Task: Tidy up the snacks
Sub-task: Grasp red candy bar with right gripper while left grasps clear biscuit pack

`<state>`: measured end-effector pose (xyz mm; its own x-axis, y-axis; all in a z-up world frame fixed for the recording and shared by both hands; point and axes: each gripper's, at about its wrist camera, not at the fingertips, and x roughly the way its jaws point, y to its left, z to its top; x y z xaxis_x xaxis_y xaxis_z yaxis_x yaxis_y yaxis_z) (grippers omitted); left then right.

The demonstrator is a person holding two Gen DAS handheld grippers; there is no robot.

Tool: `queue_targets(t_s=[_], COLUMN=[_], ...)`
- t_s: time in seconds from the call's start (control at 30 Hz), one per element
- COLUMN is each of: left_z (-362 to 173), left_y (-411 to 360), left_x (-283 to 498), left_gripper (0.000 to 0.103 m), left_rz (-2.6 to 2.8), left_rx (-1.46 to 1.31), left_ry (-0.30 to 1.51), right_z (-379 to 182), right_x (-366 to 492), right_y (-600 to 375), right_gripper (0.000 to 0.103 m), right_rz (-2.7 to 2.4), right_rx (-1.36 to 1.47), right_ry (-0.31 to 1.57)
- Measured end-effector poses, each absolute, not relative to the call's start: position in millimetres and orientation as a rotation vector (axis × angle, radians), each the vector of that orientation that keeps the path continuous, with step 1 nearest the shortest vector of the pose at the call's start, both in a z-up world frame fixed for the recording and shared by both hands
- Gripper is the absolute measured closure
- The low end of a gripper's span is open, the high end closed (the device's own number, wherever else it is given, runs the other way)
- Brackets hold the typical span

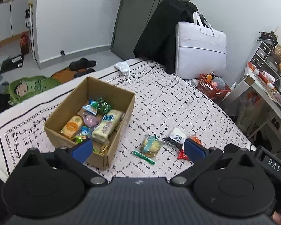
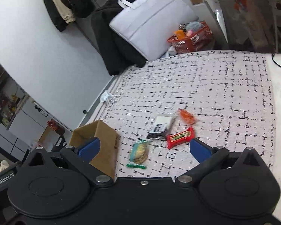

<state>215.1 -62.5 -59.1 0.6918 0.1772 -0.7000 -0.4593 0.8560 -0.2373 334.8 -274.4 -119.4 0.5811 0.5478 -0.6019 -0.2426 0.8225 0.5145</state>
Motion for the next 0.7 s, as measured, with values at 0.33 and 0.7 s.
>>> queue_targets(t_s=[0.33, 0.7], left_z=[-73, -98], left_y=[-69, -74], left_x=[239, 273], left_gripper=[0.001, 0.003], left_rz=[0.331, 0.300], left_rx=[-0.423, -0.423], left_ry=[0.709, 0.753], right_z=[-135, -156], right_x=[351, 367], right_y=[-292, -290], right_gripper=[0.000, 0.007], right_rz=[0.402, 0.364], right_rx=[0.462, 0.480], right_ry=[0.849, 0.892])
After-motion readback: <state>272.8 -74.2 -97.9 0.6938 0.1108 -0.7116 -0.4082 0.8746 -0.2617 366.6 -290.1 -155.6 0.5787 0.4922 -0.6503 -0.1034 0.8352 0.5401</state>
